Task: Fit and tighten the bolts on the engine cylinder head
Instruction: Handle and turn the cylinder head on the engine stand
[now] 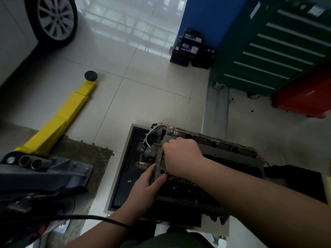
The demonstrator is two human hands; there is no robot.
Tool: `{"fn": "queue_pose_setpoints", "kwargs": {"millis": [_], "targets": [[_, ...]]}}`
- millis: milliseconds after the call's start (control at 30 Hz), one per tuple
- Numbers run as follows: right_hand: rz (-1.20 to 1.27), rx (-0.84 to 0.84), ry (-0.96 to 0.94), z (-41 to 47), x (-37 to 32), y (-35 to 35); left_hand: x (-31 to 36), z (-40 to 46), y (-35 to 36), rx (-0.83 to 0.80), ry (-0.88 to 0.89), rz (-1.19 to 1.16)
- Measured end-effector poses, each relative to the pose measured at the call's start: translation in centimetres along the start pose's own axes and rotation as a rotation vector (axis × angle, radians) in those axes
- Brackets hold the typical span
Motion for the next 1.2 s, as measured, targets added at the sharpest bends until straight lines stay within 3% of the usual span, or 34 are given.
{"fn": "queue_pose_setpoints", "kwargs": {"millis": [167, 300, 433, 633, 800, 867, 933, 1033, 1200], "targets": [[-0.023, -0.057, 0.107, -0.2, 0.0, 0.3, -0.2, 0.4, 0.3, -0.033, -0.017, 0.021], [0.073, 0.142, 0.139, -1.6, 0.3, -0.6, 0.5, 0.0, 0.3, -0.047, -0.003, 0.014], [0.198, 0.236, 0.159, -4.1, 0.7, -0.5, 2.1, -0.7, 0.4, -0.031, 0.086, 0.082], [0.405, 0.605, 0.335, -16.4, 7.0, 0.3, 8.8, -3.1, -0.2, 0.393, 0.6, 0.531], [0.786, 0.93, 0.944, -31.1, 16.2, 8.5, 15.2, -5.3, 9.0, 0.254, 1.026, 0.758], [0.946, 0.891, 1.164, -34.5, 18.9, 13.3, 17.1, -5.2, 13.9, 0.161, 1.098, 0.831], [1.136, 0.784, 1.199, -34.9, 20.6, 17.5, 18.6, -4.6, 18.9, 0.085, 1.129, 0.912], [1.369, 0.644, 1.04, -32.3, 21.3, 20.5, 20.5, -2.4, 25.3, 0.041, 1.061, 1.047], [1.321, 0.49, 0.876, -28.7, 21.5, 21.1, 22.2, 4.7, 30.0, 0.055, 0.666, 1.248]]}}
Point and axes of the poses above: each hand's wrist, its own z-axis towards the middle knuckle, its own y-axis out of the palm, x = y × z, the point moved 9 cm from there along z, towards the middle knuckle, and after that the axes turned 14 degrees about -y, right-handed, at the moved point
